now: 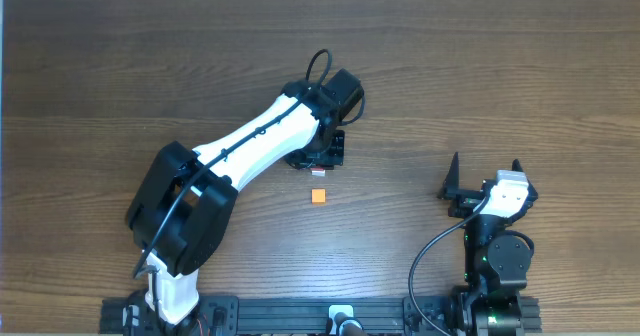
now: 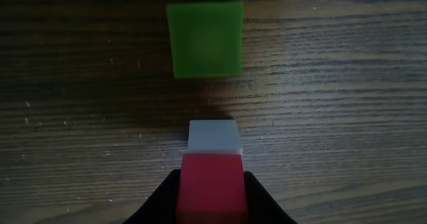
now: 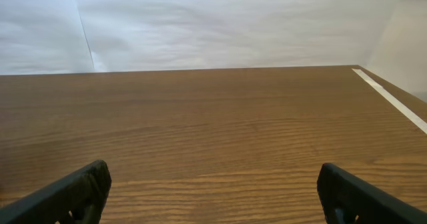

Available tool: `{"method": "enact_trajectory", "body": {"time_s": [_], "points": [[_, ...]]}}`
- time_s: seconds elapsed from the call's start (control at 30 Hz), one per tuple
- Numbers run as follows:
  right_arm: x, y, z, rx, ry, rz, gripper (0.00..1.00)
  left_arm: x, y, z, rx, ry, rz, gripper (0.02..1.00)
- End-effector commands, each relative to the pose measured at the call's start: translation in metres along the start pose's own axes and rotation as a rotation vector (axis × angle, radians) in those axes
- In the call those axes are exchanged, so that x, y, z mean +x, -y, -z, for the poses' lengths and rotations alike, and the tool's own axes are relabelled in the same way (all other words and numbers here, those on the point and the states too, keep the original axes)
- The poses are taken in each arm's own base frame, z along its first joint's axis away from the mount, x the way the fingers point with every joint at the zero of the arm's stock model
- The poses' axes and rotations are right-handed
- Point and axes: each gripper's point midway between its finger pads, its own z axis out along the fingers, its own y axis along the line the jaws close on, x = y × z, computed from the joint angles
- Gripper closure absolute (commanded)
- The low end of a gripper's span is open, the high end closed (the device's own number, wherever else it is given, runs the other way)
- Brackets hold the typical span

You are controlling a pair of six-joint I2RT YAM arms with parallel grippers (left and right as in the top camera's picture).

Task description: Stack Cubes

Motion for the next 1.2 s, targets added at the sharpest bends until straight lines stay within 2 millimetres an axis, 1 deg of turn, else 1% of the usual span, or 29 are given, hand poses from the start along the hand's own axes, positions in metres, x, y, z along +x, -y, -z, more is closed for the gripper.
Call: {"method": "enact_trajectory", "body": {"time_s": [0.03, 0.1, 0.3, 0.7, 0.87, 1.2], "points": [[0.0017, -0.0009, 0.0000, -0.005, 0.003, 0.004, 0.007, -0.0046, 0.0030, -0.0017, 0.017, -0.006, -0.007, 0.954], [0.0017, -0.0009, 0.0000, -0.005, 0.003, 0.004, 0.007, -0.0046, 0.0029, -0.0017, 0.016, -0.006, -0.007, 0.930], [0.0017, -0.0009, 0.0000, -0.005, 0.003, 0.004, 0.007, -0.0052, 0.0033, -0.0017, 0.018, -0.004, -0.007, 0.910], [0.0018, -0.0009, 0.0000, -0.005, 0.003, 0.004, 0.009, -0.0060, 0.0038, -0.0017, 0.020, 0.000, -0.007, 0.893], [0.0017, -0.0009, 0.0000, -0.005, 0.003, 0.004, 0.007, -0.0061, 0.0037, -0.0017, 0.019, 0.000, -0.007, 0.866], [0.0018, -0.0009, 0.0000, -0.005, 0.003, 0.004, 0.009, -0.0066, 0.0024, -0.0017, 0.012, 0.004, -0.007, 0.858]]}}
